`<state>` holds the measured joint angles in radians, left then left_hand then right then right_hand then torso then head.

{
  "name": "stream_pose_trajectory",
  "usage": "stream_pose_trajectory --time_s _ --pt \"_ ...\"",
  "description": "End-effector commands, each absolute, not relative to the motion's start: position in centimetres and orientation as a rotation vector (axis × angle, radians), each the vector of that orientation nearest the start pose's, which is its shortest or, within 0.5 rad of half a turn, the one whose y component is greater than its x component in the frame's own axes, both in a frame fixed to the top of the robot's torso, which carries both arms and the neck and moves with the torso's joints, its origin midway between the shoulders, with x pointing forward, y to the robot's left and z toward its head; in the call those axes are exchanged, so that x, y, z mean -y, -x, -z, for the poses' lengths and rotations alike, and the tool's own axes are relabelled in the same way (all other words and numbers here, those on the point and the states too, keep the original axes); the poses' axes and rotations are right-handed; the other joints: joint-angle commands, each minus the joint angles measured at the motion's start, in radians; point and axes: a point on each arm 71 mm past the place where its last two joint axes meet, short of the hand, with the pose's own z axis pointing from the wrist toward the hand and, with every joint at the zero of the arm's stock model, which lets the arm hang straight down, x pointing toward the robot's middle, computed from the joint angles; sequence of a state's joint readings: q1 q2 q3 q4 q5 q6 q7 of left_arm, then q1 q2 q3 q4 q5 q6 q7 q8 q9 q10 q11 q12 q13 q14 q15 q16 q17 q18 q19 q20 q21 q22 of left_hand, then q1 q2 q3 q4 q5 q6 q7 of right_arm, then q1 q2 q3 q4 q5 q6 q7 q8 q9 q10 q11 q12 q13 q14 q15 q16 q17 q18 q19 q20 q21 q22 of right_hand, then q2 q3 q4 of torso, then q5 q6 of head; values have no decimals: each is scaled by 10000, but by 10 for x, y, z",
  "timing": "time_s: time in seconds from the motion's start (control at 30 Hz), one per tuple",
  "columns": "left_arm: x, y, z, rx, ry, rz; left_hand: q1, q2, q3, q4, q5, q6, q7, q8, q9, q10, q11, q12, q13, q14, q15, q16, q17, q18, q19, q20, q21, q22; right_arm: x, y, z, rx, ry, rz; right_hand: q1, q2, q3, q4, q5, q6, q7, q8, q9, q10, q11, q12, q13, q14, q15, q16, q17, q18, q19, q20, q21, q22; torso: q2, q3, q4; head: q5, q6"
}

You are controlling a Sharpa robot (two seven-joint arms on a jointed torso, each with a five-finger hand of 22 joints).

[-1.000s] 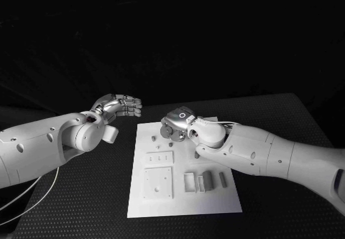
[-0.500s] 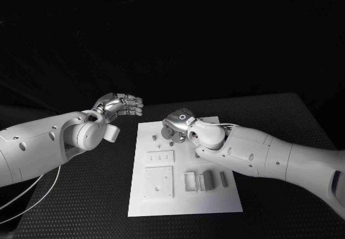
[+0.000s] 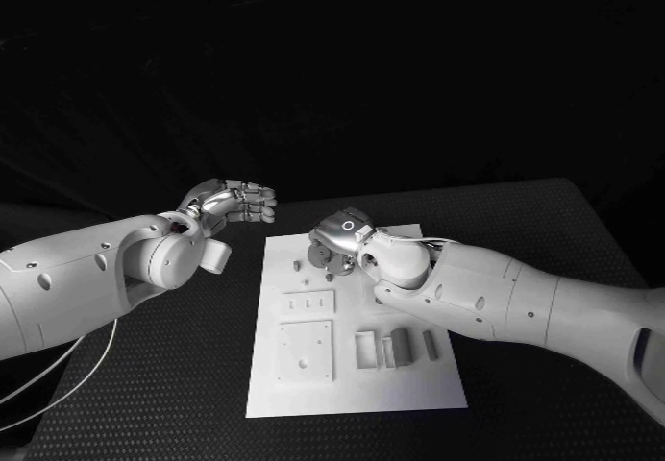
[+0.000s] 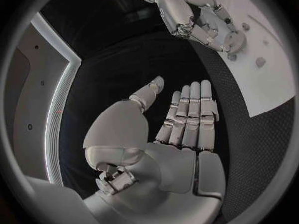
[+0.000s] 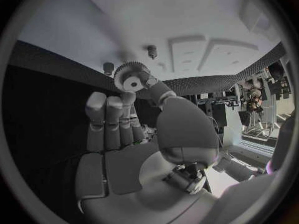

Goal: Assemble the parts on the task board

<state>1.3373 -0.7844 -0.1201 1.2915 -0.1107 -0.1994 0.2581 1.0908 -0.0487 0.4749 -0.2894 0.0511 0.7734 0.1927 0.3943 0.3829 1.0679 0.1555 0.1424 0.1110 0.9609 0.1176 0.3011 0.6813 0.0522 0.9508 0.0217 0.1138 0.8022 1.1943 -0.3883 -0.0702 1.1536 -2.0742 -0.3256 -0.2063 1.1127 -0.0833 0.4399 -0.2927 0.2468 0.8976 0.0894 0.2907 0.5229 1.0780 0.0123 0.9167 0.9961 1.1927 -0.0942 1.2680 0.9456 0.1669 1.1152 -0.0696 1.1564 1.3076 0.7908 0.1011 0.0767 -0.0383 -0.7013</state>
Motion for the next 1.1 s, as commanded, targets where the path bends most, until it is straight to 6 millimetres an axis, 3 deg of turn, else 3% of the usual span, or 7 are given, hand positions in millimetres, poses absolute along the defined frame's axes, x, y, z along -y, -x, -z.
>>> stream_pose_trajectory --time_s 0.03,0.33,0.57,0.8,1.1 --pt "-243 -542 154 -15246 9683 13795 -87 -30 -63 -13 3 5 68 -48 -9 26 31 -69 -14 -11 58 -59 14 67 20 17 -64 11 58 -523 205 -13633 7114 -3497 105 -3 -68 15 -16 351 332 24 9 67 -18 48 -13 73 -13 -17 -14 949 26 -76 31 155 0 -1 626 0 -7" --pt "-243 -542 154 -15243 9685 13785 -88 -29 -64 -14 3 4 68 -49 -10 27 31 -72 -14 -10 58 -64 18 67 20 17 -68 12 57 -525 207 -13700 7127 -3450 110 -2 -70 15 -15 351 332 19 8 71 -18 48 -19 80 -14 -22 -17 949 31 -79 29 153 6 5 621 -3 -14" --pt "-243 -543 154 -15237 9681 13782 -87 -30 -64 -15 3 3 68 -50 -12 26 32 -76 -15 -11 58 -70 22 67 20 17 -72 13 59 -527 207 -13718 7095 -3364 109 0 -73 16 -15 350 332 15 7 75 -18 47 -25 85 -14 -28 -20 949 35 -82 26 151 4 -14 639 -16 -52" --pt "-242 -543 154 -15241 9676 13793 -88 -31 -65 -15 3 1 69 -51 -14 26 32 -79 -15 -10 59 -75 25 67 21 17 -76 14 58 -529 208 -13733 7102 -3319 115 0 -73 14 -15 348 333 10 6 77 -18 46 -30 90 -14 -32 -21 949 38 -84 24 150 7 7 617 5 -67" --pt "-242 -543 154 -15232 9681 13776 -86 -30 -65 -16 4 0 70 -52 -16 26 33 -83 -15 -10 59 -80 29 67 22 17 -80 15 58 -530 210 -13764 7136 -3317 117 5 -75 15 -15 349 333 6 5 79 -18 45 -36 95 -14 -38 -24 949 41 -86 20 148 -2 -6 633 26 -93"
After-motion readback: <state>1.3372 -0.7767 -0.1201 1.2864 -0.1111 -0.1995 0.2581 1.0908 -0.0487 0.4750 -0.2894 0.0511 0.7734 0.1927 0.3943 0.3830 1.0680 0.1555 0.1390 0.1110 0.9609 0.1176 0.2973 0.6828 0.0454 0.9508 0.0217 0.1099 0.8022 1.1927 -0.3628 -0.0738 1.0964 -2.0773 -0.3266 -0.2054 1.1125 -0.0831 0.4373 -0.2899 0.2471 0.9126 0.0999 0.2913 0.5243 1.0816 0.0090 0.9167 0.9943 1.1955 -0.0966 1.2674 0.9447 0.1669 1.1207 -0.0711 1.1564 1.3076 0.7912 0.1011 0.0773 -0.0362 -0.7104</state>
